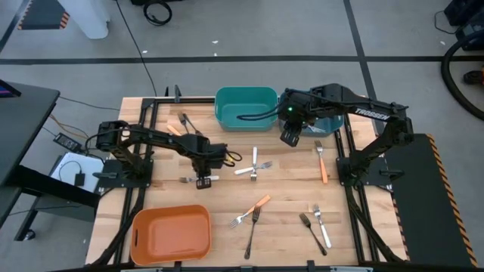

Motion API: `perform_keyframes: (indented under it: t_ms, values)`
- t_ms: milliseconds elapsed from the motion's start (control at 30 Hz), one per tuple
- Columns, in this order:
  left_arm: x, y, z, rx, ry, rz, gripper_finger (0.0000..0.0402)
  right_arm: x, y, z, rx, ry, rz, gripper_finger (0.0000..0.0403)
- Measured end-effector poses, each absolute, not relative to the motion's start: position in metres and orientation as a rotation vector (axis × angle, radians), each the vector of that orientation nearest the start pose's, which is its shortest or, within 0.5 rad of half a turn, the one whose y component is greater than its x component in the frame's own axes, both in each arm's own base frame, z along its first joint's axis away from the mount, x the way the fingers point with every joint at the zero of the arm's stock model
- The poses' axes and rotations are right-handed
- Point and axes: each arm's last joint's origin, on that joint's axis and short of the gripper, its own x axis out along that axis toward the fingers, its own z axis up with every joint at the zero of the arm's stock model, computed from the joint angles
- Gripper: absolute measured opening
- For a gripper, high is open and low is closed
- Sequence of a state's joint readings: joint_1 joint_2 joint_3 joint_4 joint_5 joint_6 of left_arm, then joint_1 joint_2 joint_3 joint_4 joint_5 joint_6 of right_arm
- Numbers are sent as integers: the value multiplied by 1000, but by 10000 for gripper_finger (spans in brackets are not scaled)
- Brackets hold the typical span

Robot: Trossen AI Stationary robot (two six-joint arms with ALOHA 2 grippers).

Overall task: Sort silverware by color (type)
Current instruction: Put the white fork into the green bin

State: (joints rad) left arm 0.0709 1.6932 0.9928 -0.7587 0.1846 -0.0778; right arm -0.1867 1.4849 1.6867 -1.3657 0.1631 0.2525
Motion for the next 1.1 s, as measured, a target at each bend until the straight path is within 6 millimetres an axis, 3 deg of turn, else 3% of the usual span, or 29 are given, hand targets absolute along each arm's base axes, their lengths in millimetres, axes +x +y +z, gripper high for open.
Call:
perform_keyframes:
  t_ms: [100, 233, 367, 467, 1100]
  values:
    - [286, 14, 158, -351, 1481, -59, 15, 258, -56, 386, 229, 1125, -456, 121]
    - [285, 12, 159, -418, 1487, -92, 67, 257, -58, 386, 229, 1126, -461, 121]
    - [282, 13, 158, -365, 1514, -81, 118, 257, -59, 386, 230, 1125, -462, 121]
    - [280, 15, 156, -272, 1530, 26, 140, 257, -59, 386, 231, 1125, -463, 121]
    - [282, 9, 149, -253, 1513, -1, 148, 256, -58, 385, 251, 1135, -477, 121]
